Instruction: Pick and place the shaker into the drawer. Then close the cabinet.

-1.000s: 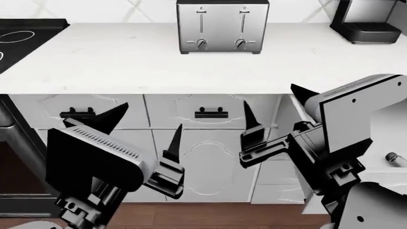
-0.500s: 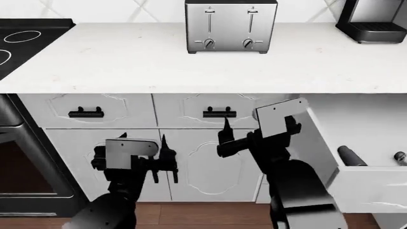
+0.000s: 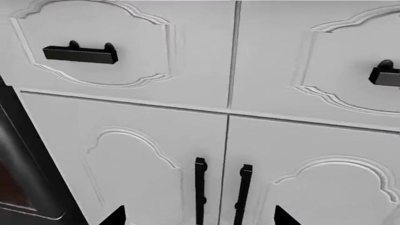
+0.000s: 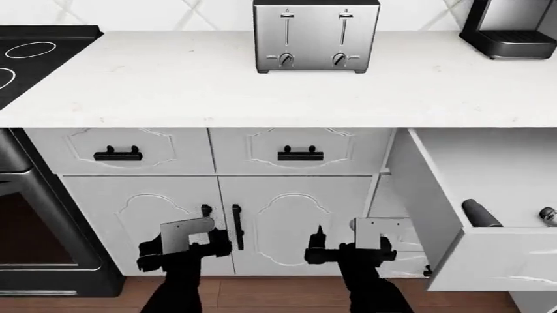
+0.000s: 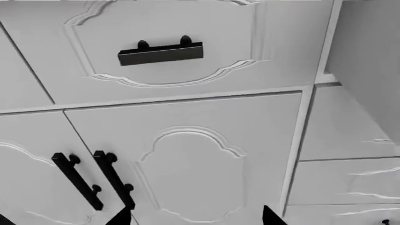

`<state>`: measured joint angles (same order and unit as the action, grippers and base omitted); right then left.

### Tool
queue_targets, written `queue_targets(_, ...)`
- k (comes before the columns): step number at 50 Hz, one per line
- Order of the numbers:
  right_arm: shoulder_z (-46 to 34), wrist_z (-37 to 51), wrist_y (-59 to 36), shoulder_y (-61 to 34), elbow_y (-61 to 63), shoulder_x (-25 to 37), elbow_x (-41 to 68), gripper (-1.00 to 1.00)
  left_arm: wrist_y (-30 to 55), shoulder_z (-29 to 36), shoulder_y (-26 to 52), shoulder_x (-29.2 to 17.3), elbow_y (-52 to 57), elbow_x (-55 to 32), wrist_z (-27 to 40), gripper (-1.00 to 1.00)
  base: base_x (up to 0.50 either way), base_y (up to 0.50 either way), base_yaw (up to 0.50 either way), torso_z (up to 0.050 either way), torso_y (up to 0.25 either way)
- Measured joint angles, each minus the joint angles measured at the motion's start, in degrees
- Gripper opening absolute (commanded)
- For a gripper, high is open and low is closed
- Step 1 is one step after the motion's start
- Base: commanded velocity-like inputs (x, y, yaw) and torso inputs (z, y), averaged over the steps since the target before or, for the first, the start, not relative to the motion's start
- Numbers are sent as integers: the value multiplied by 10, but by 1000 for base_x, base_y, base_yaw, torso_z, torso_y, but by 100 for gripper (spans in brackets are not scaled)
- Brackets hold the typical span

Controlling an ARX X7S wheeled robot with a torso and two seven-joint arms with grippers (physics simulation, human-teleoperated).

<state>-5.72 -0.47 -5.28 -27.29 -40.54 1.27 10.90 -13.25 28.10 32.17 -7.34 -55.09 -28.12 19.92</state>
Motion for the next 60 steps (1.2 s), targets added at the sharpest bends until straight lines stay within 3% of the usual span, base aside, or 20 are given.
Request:
queue_targets(14,-12,15,21,6,-52,12,29,100,-12,-27,38,33,-140,-11,-35,100,0,0,0,0,0)
queue_targets(27,-27,16,30,5,-68,17,38,100,-2,-21,43,35,-151,-1,-45,100,0,0,0,0,0)
queue_targets(33,-30,13,34,6,-67,21,44,100,-20,-18,47,41,-169,5,-55,100,1,497,0,0,0)
queue_targets(60,-38,14,34,12,-53,27,75,100,29,4,-5,15,-37,16,-30,100,0,500,0,0,0)
